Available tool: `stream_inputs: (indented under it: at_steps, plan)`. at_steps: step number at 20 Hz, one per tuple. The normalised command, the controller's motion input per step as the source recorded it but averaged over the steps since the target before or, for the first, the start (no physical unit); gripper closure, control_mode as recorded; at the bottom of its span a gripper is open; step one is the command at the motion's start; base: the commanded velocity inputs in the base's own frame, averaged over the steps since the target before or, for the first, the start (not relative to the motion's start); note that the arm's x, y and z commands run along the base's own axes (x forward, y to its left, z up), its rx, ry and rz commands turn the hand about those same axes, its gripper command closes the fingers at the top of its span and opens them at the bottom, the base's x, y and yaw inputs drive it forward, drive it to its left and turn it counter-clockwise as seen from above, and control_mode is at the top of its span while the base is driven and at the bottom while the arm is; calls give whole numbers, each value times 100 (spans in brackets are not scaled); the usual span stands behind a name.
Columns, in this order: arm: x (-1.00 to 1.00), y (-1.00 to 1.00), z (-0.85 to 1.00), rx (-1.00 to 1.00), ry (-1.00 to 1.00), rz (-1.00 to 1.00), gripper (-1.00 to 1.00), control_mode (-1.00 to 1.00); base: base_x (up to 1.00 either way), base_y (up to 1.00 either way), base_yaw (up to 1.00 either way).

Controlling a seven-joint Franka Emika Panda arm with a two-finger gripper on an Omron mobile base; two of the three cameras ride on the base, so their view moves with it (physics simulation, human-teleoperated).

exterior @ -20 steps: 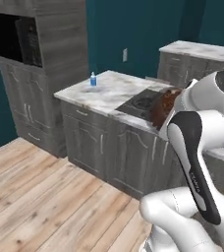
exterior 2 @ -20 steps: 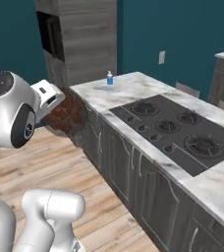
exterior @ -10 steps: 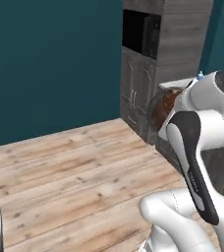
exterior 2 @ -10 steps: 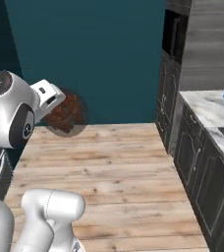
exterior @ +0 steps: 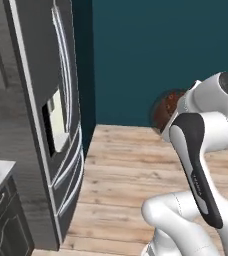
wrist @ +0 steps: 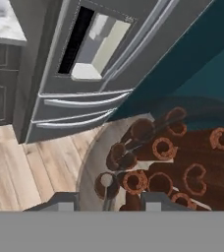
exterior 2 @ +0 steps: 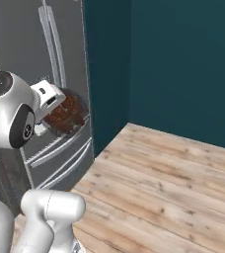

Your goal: Pick the jar and candle from the dining table and place them in the open cabinet. Close the cabinet after placing the objects.

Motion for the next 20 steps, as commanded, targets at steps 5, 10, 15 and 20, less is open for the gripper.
stream_inputs:
  at_steps: [5,10,15,20]
  plan:
    - [0,0,0,0,0,0,100,100,-19,-23,67]
    - [0,0,0,0,0,0,100,100,-49,-1,72]
    - [0,0,0,0,0,0,100,100,-20,1,71]
    - [0,0,0,0,0,0,100,100,4,7,64]
